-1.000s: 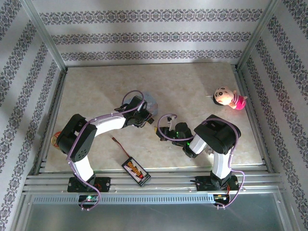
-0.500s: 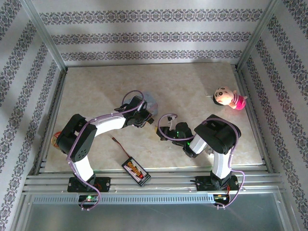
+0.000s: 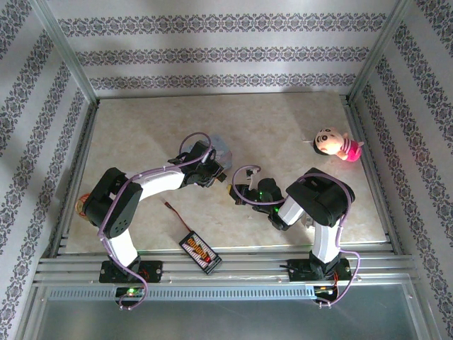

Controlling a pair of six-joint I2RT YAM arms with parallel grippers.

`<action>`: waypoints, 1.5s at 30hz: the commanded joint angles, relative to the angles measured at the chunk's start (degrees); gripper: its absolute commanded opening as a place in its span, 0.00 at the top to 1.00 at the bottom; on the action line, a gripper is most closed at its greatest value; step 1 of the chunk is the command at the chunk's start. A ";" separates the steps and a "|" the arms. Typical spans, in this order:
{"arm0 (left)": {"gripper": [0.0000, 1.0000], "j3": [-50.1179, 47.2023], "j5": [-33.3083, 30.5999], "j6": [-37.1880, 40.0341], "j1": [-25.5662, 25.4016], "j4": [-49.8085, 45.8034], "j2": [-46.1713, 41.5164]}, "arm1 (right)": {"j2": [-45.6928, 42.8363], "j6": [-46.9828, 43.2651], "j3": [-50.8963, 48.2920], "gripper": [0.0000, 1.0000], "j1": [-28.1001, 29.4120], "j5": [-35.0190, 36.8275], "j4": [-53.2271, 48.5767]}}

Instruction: Unlock a padlock with a key

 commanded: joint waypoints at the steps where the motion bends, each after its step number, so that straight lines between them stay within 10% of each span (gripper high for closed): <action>1: 0.96 0.05 2.16 -0.38 0.48 2.62 0.21 | -1.08 -0.65 0.79 1.00 0.26 -1.00 2.06; 45: 1.00 1.56 7.87 7.64 0.49 -2.50 -1.03 | -9.24 -4.23 13.36 1.00 -7.04 -18.11 -29.58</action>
